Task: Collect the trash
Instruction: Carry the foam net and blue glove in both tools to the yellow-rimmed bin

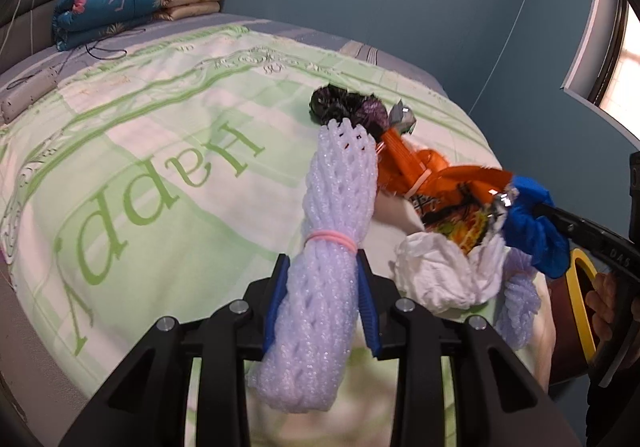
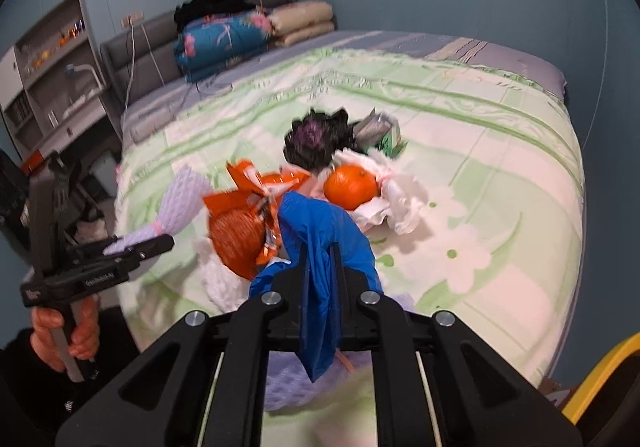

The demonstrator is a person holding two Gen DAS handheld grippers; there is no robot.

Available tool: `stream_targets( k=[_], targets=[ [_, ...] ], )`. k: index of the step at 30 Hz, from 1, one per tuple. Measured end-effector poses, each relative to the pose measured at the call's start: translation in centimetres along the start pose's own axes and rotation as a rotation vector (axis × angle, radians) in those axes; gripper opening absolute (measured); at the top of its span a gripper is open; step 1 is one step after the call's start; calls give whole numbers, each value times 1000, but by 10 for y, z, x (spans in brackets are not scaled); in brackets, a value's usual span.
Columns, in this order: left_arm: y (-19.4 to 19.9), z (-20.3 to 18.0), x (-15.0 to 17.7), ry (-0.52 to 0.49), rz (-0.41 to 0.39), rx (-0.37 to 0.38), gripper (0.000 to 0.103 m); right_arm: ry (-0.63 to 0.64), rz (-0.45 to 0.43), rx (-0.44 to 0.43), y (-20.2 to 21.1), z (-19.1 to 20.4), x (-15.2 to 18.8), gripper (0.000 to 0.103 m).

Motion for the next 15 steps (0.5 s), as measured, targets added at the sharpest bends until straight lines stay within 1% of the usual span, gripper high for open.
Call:
stream_targets(
  k=[5,15],
  targets=[
    [31,-10,-8,-12,-62,-11,31,-48,-119,-9,44,-2,-15,8],
    [75,-47,-24,-23,-152,18,31,-81,-219,-7,97,-10,-25,8]
  ],
)
Point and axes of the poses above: each gripper's, at about its wrist camera, not at the fingertips, and y roughly against the way its jaws point, z to its left, x to its underside, the point moved 9 cm from there along -y, roughly the way its jaws point, and after that the axes turned 2 degrees about -x, right-handed, at the moved point
